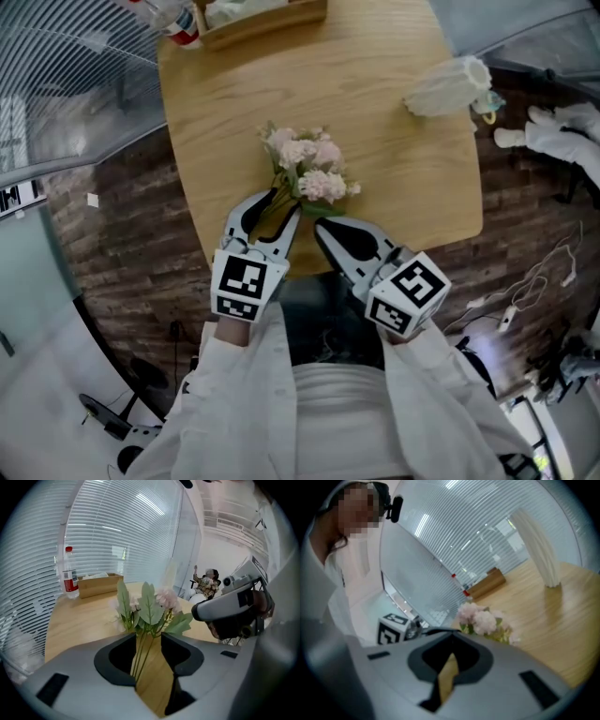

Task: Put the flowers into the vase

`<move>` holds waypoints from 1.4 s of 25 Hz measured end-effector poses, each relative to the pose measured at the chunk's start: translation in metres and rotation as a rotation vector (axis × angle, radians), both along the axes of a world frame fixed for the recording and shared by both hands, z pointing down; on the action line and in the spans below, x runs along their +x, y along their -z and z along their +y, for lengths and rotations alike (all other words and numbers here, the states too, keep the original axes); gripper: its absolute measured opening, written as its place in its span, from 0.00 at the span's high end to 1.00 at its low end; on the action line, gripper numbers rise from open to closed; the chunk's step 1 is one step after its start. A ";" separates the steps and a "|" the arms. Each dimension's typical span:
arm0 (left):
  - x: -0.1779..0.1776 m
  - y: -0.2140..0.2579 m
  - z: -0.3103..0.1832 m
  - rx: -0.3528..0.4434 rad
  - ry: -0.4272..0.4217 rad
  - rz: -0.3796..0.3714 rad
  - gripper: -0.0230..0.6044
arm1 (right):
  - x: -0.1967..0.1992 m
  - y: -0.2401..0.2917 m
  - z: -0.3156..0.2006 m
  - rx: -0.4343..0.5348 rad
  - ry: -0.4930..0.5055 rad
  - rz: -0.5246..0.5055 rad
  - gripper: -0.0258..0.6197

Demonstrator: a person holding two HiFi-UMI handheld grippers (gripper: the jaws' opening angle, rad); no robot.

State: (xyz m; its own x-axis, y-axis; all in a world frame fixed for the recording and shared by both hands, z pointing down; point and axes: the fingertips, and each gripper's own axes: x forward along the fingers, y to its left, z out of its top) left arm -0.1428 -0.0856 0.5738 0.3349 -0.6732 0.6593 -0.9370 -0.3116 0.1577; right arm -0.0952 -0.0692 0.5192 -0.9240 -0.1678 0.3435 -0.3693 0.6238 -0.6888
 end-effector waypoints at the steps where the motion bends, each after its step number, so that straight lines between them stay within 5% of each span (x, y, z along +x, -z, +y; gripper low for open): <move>1: 0.000 -0.004 0.001 -0.014 -0.012 -0.011 0.71 | 0.001 -0.001 0.000 -0.001 -0.003 0.001 0.94; 8: 0.000 -0.018 0.001 -0.063 -0.078 -0.096 0.71 | 0.008 -0.003 0.006 -0.014 -0.021 0.008 0.94; 16: -0.003 -0.023 -0.001 -0.077 -0.076 -0.112 0.72 | 0.011 -0.004 0.008 -0.032 -0.046 -0.004 0.94; 20: -0.005 -0.025 -0.002 -0.086 -0.074 -0.133 0.88 | 0.014 -0.003 0.007 -0.032 -0.057 -0.004 0.94; 24: -0.004 -0.027 -0.002 -0.093 -0.083 -0.142 0.91 | 0.016 -0.002 0.006 -0.033 -0.070 -0.009 0.94; 35: 0.005 -0.006 -0.006 -0.069 -0.058 -0.063 0.94 | 0.026 0.013 0.002 0.006 -0.103 -0.024 0.94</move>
State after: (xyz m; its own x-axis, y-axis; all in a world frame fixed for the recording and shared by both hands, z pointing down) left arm -0.1379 -0.0915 0.5795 0.3287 -0.6061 0.7243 -0.9263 -0.3565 0.1220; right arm -0.0687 -0.0670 0.5063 -0.9096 -0.2644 0.3206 -0.4155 0.5873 -0.6945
